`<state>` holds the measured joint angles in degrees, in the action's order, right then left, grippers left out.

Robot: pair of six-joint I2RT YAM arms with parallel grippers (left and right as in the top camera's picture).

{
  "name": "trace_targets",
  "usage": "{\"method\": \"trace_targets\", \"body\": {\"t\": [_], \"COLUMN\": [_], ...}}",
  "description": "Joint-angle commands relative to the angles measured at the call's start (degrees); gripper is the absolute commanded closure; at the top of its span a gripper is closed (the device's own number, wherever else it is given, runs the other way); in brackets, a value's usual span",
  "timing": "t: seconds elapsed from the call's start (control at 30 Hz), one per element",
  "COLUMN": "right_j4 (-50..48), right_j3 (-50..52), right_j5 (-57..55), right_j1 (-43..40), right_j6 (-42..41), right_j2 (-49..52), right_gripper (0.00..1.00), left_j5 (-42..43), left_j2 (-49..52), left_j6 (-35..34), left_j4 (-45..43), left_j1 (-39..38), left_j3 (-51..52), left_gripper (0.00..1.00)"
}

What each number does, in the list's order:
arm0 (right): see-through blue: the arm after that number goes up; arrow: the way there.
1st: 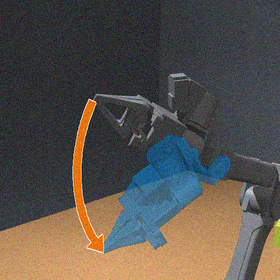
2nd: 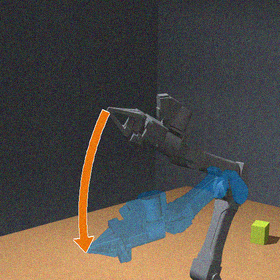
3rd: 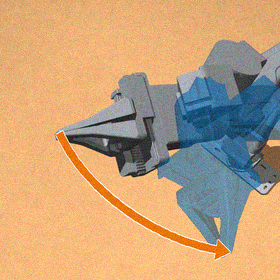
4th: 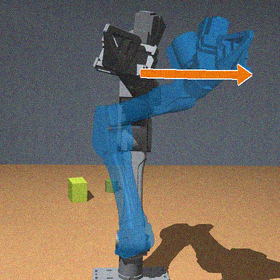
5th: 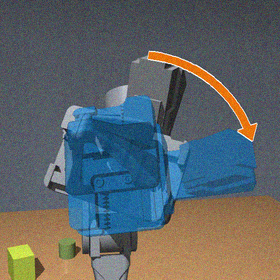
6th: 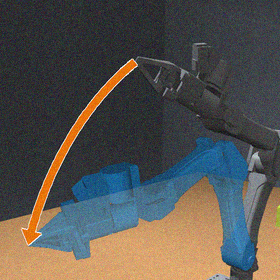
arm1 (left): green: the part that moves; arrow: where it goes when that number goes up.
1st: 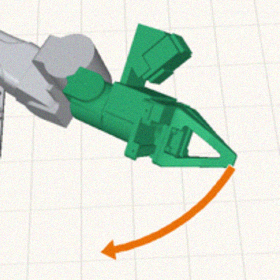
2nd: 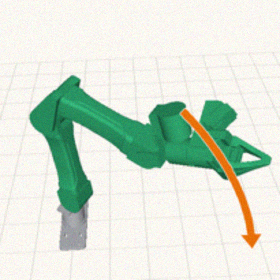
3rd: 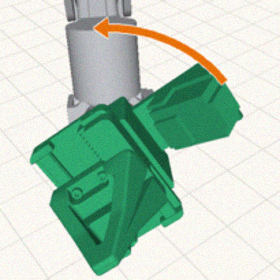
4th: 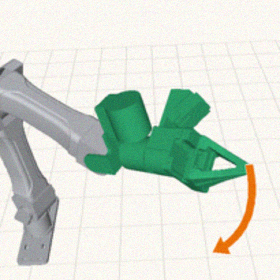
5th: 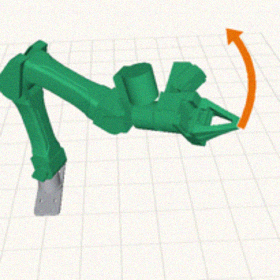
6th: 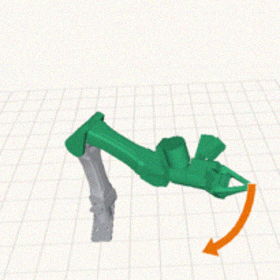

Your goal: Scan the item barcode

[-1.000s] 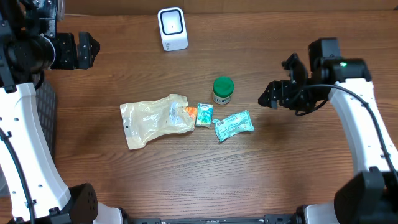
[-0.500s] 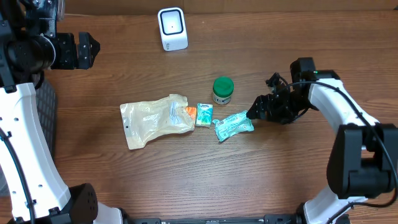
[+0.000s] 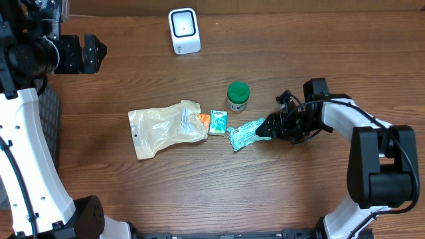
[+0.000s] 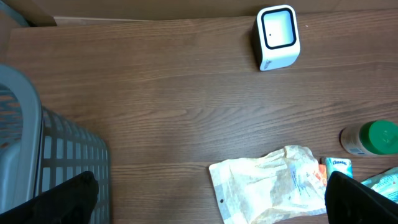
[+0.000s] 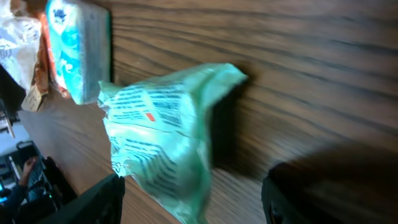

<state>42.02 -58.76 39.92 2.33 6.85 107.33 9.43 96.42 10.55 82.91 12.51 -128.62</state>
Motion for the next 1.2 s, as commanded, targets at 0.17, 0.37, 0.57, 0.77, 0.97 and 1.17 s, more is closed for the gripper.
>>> {"method": "trace_targets", "body": {"t": [0.17,0.37,0.57,0.77,0.97,1.17], "right_j4": [-4.66,-2.91,-2.78,-2.47,-2.54,-2.93], "right_j3": [0.44,0.42,0.39,-0.37,-0.63,-1.79], "right_j5": [1.36,1.38,2.80,3.91,3.41,2.60], "right_j1": [2.89,2.69,2.69,2.69,2.69,2.29], "right_j6": [-4.52,-4.96,-4.94,-4.92,-4.92,-4.92], "right_j2": [3.65,5.11,5.09,5.01,4.92,4.92], "right_gripper": [0.46,0.74,0.96,0.96,0.58,0.49], "left_j5": [0.68,0.68,0.68,0.68,0.68,0.68], "left_j2": [-0.42,-0.42,-0.42,-0.42,-0.42,-0.42], "left_j6": [0.81,0.83,0.83,0.81,0.83,0.83], "left_j4": [-0.07,-0.09,-0.07,-0.09,-0.09,-0.09], "left_j1": [0.11,0.11,0.11,0.11,0.13,0.13], "left_j3": [-0.02,-0.02,-0.02,-0.02,-0.02,-0.02], "left_gripper": [0.01,0.01,0.00,0.00,0.00,0.00]}}
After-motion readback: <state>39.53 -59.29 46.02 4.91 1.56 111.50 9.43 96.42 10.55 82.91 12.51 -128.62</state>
